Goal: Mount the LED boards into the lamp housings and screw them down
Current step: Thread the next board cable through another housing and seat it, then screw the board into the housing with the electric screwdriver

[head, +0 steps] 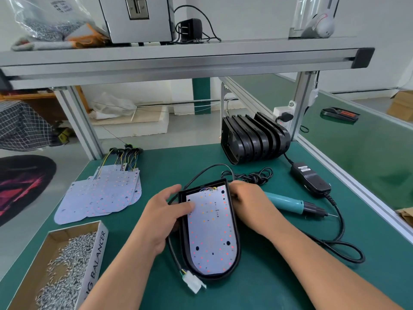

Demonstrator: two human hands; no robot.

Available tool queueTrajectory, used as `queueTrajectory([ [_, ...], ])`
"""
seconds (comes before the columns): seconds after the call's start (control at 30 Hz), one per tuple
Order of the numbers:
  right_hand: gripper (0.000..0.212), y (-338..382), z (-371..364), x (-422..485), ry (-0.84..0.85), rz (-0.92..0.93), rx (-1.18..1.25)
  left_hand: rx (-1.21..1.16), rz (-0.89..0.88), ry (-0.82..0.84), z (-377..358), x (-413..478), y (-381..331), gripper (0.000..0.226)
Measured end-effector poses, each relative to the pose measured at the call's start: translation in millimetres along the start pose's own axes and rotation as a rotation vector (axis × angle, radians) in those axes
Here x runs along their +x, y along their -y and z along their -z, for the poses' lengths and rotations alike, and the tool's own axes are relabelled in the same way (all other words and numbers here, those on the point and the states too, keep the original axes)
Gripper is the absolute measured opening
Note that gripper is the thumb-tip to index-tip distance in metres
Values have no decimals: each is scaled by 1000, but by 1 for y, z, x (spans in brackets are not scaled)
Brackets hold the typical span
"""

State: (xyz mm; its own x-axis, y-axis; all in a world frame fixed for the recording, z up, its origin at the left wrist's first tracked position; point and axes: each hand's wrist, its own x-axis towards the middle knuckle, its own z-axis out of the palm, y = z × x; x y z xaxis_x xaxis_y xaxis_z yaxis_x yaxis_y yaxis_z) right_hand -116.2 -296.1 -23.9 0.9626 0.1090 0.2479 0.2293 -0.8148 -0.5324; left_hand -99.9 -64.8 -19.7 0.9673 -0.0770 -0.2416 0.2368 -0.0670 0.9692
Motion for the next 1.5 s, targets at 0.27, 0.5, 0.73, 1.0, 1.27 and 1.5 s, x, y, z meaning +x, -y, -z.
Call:
queueTrajectory([
  [0.27,43,-32,52,-11,-31,-196,-441,69,-45,-16,2,8,7,28],
  [0.5,51,-51,79,-20,321,-288,-380,387,-179,-46,1,16,15,7],
  [0.73,59,-71,93,-24,344,-367,-374,408,-145,-70,9,25,18,21],
  [1.0,35,-65,82,-22,243,-286,-398,528,-236,-140,5,26,23,10],
  [1.27,28,-53,87,-23,24,-294,434,559,-287,-172,1,21,17,21],
  [1.5,29,-27,51,-17,29,-279,1096,779,-336,-199,9,16,11,29],
])
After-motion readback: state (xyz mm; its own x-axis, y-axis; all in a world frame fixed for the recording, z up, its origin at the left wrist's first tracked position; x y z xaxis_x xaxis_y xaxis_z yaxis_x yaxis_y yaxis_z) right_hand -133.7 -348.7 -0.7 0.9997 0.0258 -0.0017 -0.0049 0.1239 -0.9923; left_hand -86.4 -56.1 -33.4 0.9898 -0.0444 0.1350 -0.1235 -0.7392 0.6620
